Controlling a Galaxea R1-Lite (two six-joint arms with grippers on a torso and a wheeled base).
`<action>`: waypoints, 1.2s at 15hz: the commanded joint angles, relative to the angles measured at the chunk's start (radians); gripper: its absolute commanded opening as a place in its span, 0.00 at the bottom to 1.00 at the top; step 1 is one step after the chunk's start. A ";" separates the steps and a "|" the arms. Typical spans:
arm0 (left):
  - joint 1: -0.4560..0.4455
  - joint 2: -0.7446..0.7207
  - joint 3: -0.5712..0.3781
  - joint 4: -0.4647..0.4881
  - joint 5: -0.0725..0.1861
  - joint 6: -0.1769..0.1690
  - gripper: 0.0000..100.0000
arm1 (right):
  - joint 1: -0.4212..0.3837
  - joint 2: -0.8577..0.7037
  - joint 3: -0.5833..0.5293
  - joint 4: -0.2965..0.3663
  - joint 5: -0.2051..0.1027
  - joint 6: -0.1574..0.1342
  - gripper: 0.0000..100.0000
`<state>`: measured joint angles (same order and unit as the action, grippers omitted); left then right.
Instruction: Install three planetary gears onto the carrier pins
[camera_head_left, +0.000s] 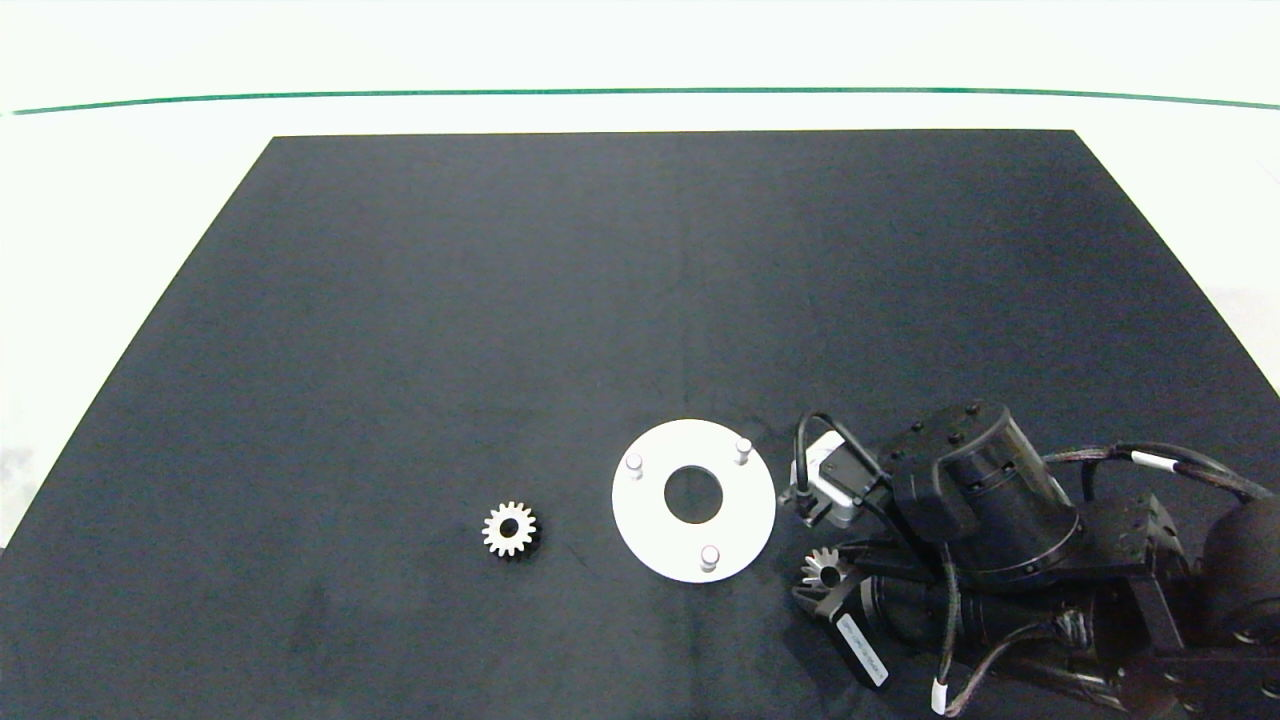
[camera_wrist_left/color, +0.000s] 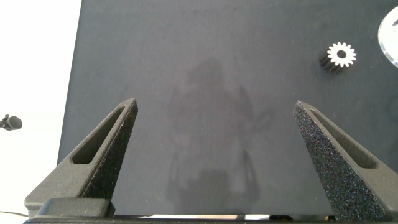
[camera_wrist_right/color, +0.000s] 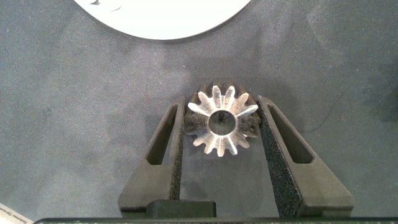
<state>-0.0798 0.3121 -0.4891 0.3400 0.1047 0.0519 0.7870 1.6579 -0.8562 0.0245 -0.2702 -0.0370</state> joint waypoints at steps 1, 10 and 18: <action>0.000 0.002 0.000 0.002 0.001 0.000 1.00 | 0.000 0.002 0.000 0.000 -0.001 0.000 0.29; -0.002 0.008 0.001 0.002 0.001 0.000 1.00 | 0.001 0.000 0.000 0.002 -0.003 -0.007 0.11; -0.008 0.016 0.001 0.002 0.001 0.000 1.00 | 0.072 -0.109 -0.081 0.100 -0.007 -0.030 0.10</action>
<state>-0.0870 0.3266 -0.4877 0.3400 0.1043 0.0519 0.8462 1.5774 -0.9240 0.1217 -0.2755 -0.0668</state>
